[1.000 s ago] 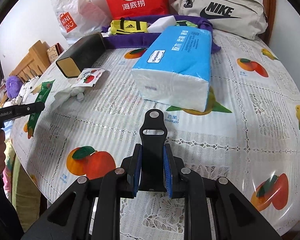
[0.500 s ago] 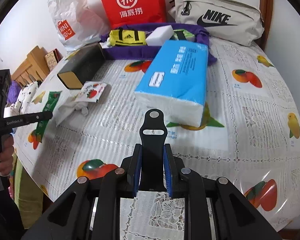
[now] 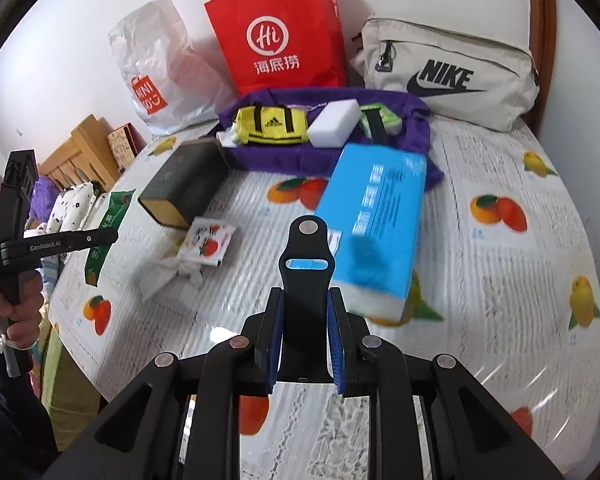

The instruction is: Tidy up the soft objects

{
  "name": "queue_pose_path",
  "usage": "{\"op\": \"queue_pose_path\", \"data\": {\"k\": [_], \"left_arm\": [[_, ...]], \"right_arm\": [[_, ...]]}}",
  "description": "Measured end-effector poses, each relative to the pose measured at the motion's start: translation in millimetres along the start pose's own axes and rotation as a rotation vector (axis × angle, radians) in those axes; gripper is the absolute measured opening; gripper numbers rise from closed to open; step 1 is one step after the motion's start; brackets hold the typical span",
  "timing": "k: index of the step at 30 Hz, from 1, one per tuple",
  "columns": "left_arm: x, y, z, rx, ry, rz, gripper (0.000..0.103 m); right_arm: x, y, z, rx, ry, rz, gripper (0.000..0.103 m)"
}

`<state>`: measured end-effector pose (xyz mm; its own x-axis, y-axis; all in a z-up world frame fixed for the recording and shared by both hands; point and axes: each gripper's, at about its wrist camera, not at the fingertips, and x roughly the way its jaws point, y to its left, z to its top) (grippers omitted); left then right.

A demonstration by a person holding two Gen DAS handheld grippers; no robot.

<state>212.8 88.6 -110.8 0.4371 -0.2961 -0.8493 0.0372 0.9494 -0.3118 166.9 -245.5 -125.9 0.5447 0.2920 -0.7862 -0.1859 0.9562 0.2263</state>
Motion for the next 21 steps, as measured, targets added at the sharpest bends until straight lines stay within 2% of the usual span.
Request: {"op": "queue_pose_path", "data": {"k": [10,21], "left_arm": [[1.6,-20.1,44.2,0.036,-0.027,0.019,0.025],[21.4,-34.2,91.2,0.066,-0.042,0.021,0.025]], "right_arm": [[11.5,-17.7,40.5,-0.005,-0.019,-0.011,0.021],[32.7,-30.6,86.3,-0.004,-0.035,-0.019,0.021]]}}
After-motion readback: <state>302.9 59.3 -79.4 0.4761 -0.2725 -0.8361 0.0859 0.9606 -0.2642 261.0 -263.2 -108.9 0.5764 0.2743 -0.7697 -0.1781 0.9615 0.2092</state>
